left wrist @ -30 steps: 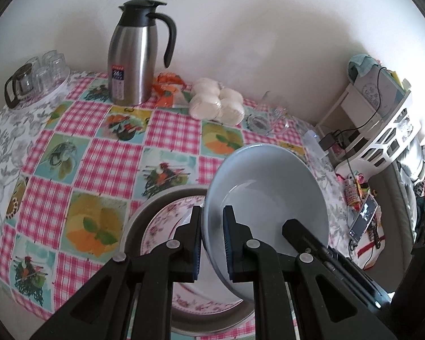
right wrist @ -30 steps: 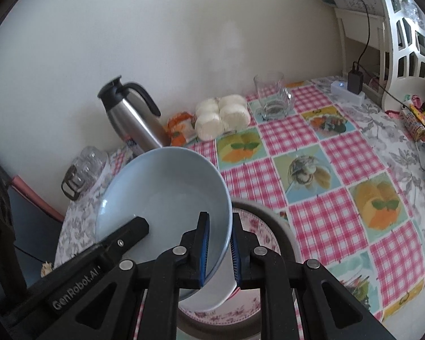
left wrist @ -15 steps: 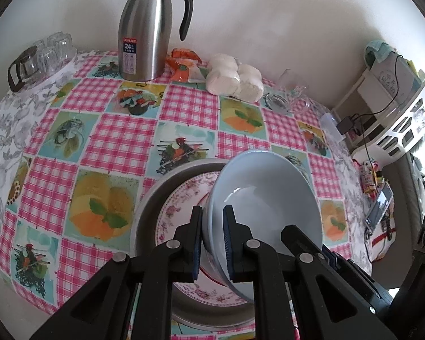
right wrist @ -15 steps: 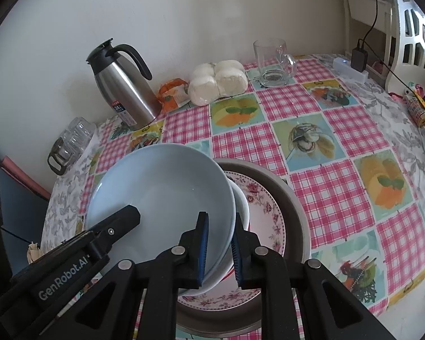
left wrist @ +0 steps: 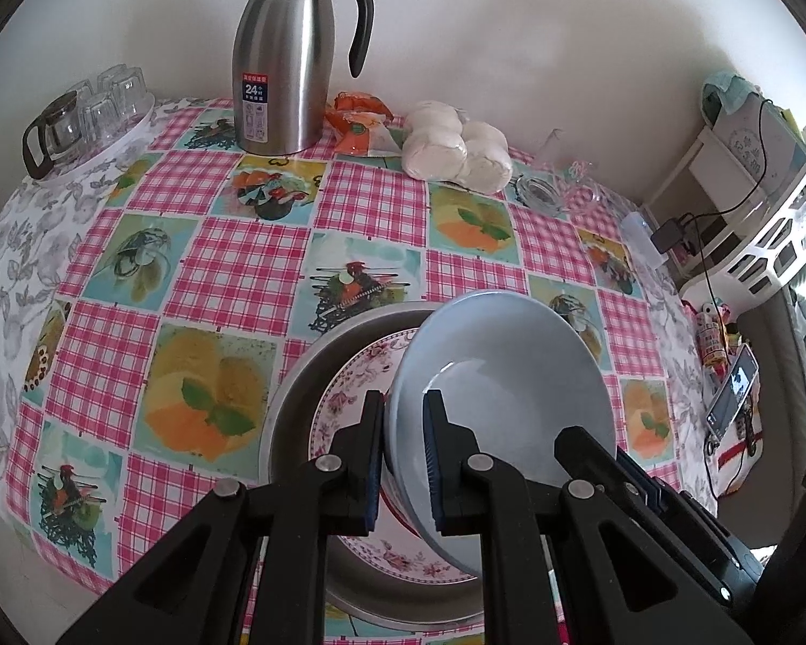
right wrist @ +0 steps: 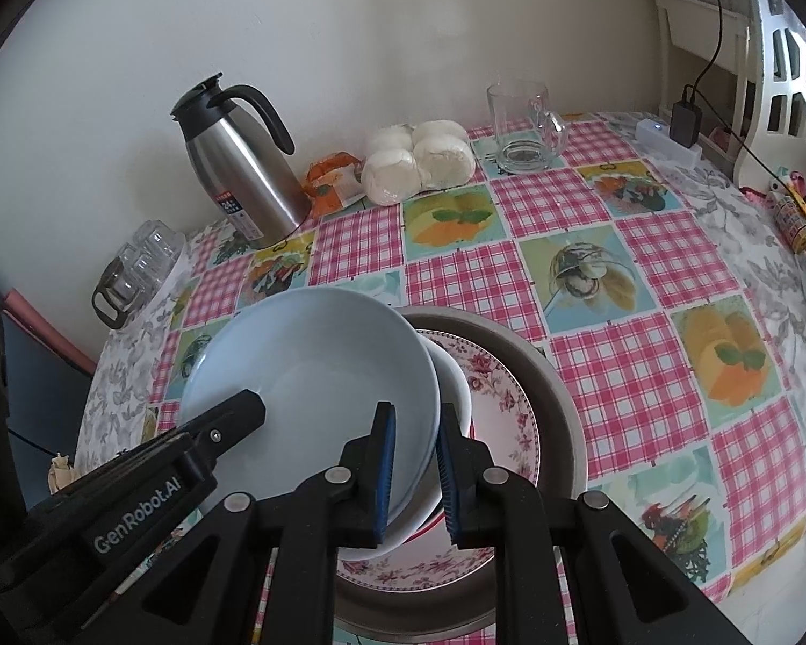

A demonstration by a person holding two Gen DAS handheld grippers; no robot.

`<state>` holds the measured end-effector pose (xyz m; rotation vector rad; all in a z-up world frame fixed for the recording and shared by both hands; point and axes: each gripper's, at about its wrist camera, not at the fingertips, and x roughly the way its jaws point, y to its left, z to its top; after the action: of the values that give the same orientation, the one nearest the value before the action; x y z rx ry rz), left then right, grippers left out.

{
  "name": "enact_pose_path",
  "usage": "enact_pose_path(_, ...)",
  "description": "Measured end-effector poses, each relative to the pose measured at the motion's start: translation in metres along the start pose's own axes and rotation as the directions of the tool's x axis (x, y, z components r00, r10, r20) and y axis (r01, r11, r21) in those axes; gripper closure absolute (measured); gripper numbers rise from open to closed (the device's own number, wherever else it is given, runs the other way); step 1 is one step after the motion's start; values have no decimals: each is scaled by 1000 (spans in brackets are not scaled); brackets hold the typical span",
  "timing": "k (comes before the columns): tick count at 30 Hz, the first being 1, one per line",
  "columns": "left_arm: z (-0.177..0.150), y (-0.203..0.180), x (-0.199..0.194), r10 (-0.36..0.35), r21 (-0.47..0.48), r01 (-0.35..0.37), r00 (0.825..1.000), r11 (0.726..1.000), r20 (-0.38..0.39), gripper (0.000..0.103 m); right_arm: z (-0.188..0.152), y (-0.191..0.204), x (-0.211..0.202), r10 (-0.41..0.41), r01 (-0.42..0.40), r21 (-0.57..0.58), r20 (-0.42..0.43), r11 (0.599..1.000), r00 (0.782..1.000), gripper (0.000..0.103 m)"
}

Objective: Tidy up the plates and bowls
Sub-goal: 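Lower the pale blue bowl onto the stacked bowls and open the right tool, then withdraw the right tool from the stacked bowls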

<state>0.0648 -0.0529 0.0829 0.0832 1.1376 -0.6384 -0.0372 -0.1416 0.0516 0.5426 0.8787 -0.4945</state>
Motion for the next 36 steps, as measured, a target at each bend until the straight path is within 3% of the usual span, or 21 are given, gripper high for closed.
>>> enact_pose_path(8, 0, 1, -5, -2, -2, 2, 1000, 1000, 16, 85, 2, -5, -5, -31, 31, 6, 20, 1000, 999, 85)
enact_pose_path(18, 1, 0, -5, 0, -6, 0, 1000, 1000, 9, 85, 3, -10, -9, -12, 11, 20, 30, 1000, 999, 83)
enact_pose_path(19, 1, 1, -6, 0, -9, 0, 1000, 1000, 10, 82, 3, -10, -10, -9, 9, 20, 32, 1000, 999, 77)
enact_pose_path(20, 1, 1, -7, 1, -13, -1, 1000, 1000, 12, 70, 3, -10, -10, -7, 6, 22, 34, 1000, 999, 71)
enact_pose_path(22, 2, 3, -8, 19, -29, -18, 1000, 999, 18, 52, 3, -11, -12, -10, 9, 25, 41, 1000, 999, 47)
enact_pose_path(23, 2, 6, -10, 37, -45, -36, 999, 998, 21, 44, 3, -13, -12, -23, 22, 27, 44, 999, 999, 45)
enact_pose_path(25, 2, 11, -12, 37, -64, -36, 999, 997, 23, 40, 4, -15, -13, -26, 24, 29, 49, 999, 998, 36)
enact_pose_path(36, 4, 23, -16, 127, -92, -122, 991, 988, 47, 22, 2, -16, -11, -34, 33, 9, 65, 999, 997, 14)
